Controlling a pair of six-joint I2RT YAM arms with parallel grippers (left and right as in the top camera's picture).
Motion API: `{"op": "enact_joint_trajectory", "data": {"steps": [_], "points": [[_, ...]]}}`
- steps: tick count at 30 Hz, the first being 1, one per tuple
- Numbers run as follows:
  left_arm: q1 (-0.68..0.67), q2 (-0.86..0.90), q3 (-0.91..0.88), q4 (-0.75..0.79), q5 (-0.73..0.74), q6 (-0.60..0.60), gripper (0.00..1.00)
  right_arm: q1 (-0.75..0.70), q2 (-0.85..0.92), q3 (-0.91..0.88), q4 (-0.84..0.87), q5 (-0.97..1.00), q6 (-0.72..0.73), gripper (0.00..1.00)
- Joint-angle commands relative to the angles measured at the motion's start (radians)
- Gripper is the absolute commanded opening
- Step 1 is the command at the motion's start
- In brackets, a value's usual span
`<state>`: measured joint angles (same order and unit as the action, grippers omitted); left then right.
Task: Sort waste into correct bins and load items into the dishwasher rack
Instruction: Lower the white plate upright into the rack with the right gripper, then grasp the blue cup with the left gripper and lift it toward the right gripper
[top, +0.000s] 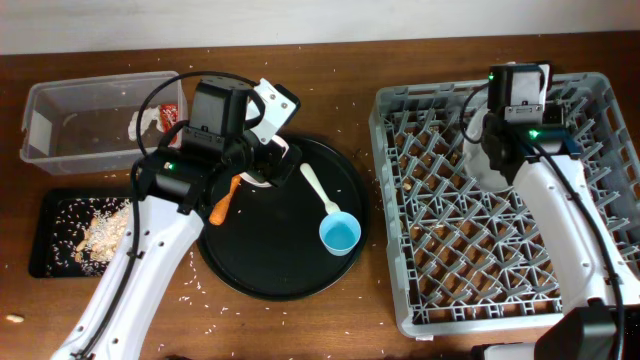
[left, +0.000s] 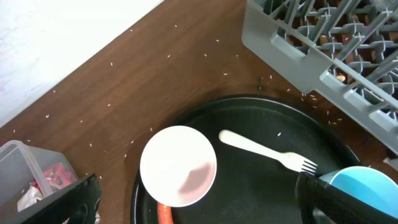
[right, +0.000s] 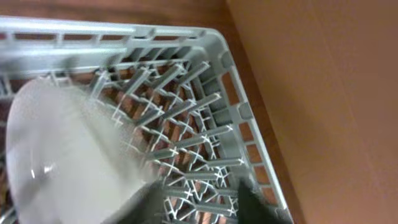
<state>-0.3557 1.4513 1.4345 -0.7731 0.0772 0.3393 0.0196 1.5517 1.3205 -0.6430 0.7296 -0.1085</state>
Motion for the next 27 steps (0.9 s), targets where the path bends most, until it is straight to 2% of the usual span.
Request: {"op": "enact_joint_trajectory", "data": {"steps": [1,4,8,12,13,16,18,19,21,22,23,25,27], "points": [[0.006,-0.004,0.017,0.003,0.004,-0.013,0.99,0.008,0.006,0.02,0.004,-0.081,0.008,0.59],[0.005,-0.004,0.017,0.003,0.004,-0.013,0.99,0.008,-0.021,0.021,0.01,-0.132,0.012,0.75],[0.005,-0.004,0.017,0.002,0.004,-0.013,0.99,0.008,-0.177,0.067,0.004,-0.203,0.035,0.99],[0.005,-0.004,0.017,-0.021,0.035,-0.014,0.99,0.007,-0.363,0.079,-0.123,-0.842,0.072,0.98],[0.005,-0.004,0.017,-0.03,0.063,-0.021,0.99,0.007,-0.372,0.079,-0.145,-0.909,0.072,0.99],[0.005,-0.001,0.016,-0.131,0.153,-0.113,0.99,0.006,-0.352,0.079,-0.243,-0.946,0.072,0.99],[-0.002,0.026,0.014,-0.218,0.251,-0.115,0.99,0.006,-0.311,0.079,-0.306,-0.92,0.072,1.0],[-0.013,0.046,0.008,-0.246,0.269,-0.115,0.98,0.006,-0.283,0.079,-0.326,-0.921,0.072,0.97],[-0.047,0.102,0.0,-0.285,0.268,-0.114,0.89,0.005,-0.238,0.079,-0.341,-0.921,0.072,0.92],[-0.066,0.142,0.0,-0.291,0.268,-0.114,0.77,0.005,-0.221,0.079,-0.344,-0.921,0.072,0.91],[-0.08,0.175,0.0,-0.291,0.268,-0.115,0.73,0.005,-0.213,0.079,-0.346,-0.92,0.072,0.91],[-0.115,0.25,0.0,-0.296,0.268,-0.115,0.57,0.005,-0.211,0.079,-0.349,-0.921,0.072,0.91],[-0.155,0.312,0.0,-0.302,0.267,-0.114,0.5,0.005,-0.211,0.079,-0.349,-0.921,0.072,0.91]]}}
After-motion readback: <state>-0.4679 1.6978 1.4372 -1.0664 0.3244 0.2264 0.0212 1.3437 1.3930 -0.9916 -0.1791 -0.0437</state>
